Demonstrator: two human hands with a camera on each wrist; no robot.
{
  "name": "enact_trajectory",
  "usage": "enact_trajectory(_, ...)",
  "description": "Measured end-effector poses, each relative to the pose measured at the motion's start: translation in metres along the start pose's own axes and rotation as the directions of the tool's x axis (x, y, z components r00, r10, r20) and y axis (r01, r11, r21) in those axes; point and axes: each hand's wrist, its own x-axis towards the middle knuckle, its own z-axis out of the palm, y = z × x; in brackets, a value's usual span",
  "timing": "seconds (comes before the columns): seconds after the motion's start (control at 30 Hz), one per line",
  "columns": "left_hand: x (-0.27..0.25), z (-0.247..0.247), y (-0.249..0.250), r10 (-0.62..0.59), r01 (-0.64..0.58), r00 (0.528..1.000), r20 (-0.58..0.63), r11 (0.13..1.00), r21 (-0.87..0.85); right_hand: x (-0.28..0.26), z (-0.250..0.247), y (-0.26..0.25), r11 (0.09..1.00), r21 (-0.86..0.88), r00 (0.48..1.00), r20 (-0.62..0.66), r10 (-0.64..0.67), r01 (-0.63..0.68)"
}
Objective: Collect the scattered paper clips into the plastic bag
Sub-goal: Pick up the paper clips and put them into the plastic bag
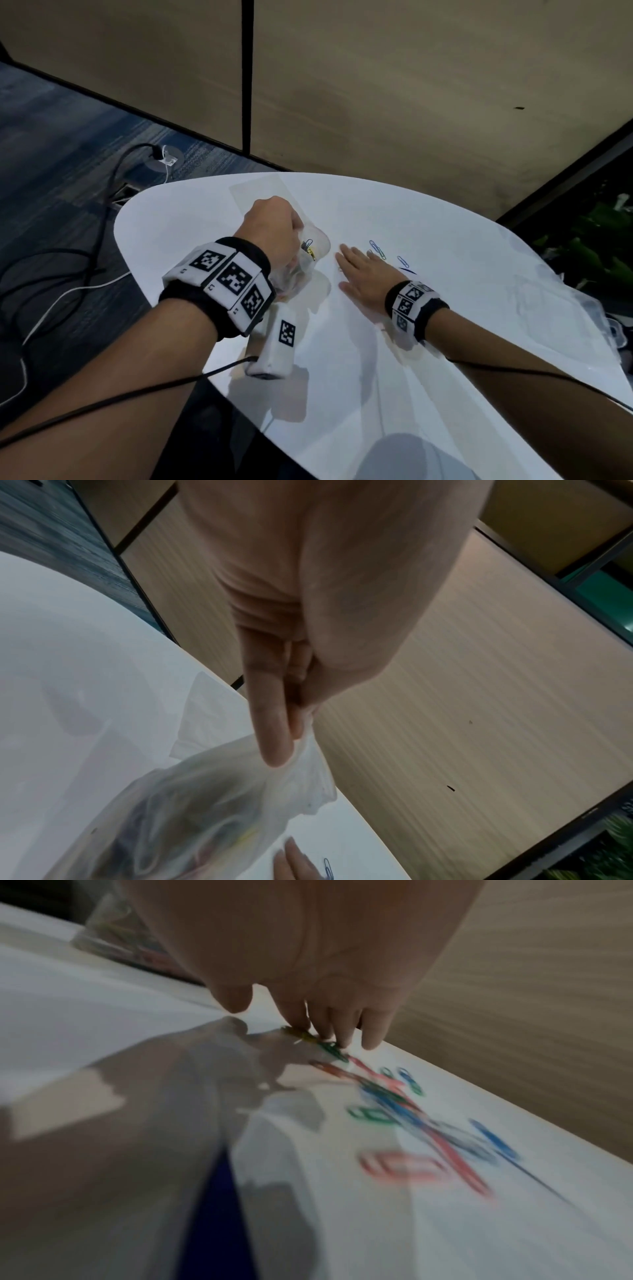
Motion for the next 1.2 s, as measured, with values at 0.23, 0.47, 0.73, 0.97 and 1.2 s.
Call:
enact_trajectory(0.23, -0.006, 0.001, 0.003, 0.008, -0.008, 1.000, 0.015, 1.000, 0.016, -0.024, 0.016, 0.032, 0.976, 0.021, 0.973, 0.091, 0.213, -0.216)
enact_trajectory(0.47, -0.008, 0.004, 0.008, 0.013, -0.014, 0.999, 0.030, 0.999, 0.030, -0.024, 0.001, 0.013, 0.960, -0.026, 0.959, -0.038, 0.279, -0.280)
enact_trajectory(0.73, -0.014, 0.013, 0.019, 0.042, -0.047, 0.998, 0.047, 0.994, 0.101, -0.040, -0.018, 0.041, 0.337, 0.834, 0.750, 0.132, 0.648, -0.438)
enact_trajectory(0.97, -0.011, 0.027, 0.027, 0.040, -0.045, 0.997, 0.059, 0.996, 0.072, -0.039, -0.104, -0.003, -0.341, 0.938, 0.949, 0.161, 0.272, -0.061)
enact_trajectory(1.2, -0.008, 0.032, 0.030, 0.059, -0.063, 0.996, 0.060, 0.996, 0.066, -0.032, -0.113, -0.039, 0.201, 0.973, 0.964, 0.058, 0.258, -0.112)
